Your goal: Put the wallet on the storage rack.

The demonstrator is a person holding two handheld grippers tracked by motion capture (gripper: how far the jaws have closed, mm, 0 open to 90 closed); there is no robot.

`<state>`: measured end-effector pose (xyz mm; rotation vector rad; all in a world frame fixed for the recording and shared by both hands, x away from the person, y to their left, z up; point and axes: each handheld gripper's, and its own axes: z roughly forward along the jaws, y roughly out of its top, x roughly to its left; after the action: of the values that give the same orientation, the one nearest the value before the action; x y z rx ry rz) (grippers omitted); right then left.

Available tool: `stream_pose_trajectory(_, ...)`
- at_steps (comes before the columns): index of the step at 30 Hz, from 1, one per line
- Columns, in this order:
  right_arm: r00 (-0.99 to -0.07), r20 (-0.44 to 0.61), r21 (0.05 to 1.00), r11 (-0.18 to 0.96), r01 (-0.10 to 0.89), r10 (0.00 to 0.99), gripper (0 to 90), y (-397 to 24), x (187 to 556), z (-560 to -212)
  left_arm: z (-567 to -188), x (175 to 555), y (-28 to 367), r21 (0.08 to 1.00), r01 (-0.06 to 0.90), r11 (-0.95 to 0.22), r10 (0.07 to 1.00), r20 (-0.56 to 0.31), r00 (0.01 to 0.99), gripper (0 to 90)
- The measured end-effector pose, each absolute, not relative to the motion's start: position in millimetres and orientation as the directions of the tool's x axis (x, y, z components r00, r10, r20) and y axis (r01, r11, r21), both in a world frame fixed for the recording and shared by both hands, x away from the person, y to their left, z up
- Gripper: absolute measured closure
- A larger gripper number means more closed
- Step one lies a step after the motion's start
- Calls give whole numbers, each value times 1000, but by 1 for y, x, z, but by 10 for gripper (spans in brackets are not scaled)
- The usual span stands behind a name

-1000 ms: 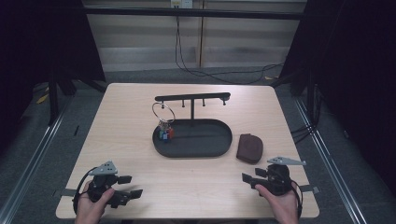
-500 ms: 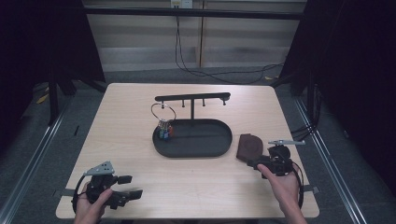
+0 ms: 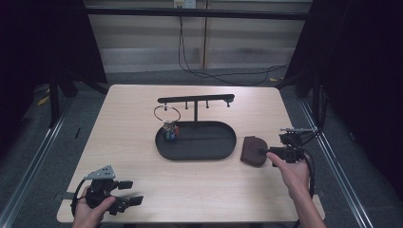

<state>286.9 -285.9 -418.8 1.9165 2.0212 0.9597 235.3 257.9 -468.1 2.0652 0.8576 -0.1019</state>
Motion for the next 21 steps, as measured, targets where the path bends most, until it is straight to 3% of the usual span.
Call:
stream_pose_trajectory(4,-142,271,548,-31,836,952,416,-282,296,-416,-468,236,256,698,597,-396,514,-370,774,179)
stream_pose_trajectory(12,-114,246,526,-34,850,962,458,-278,317,-420,-468,238,257,694,607,-387,525,-375,764,180)
stream_pose_trajectory(21,-84,302,400,-46,915,949,403,-280,338,-423,-469,240,258,693,608,-386,532,-371,761,179)
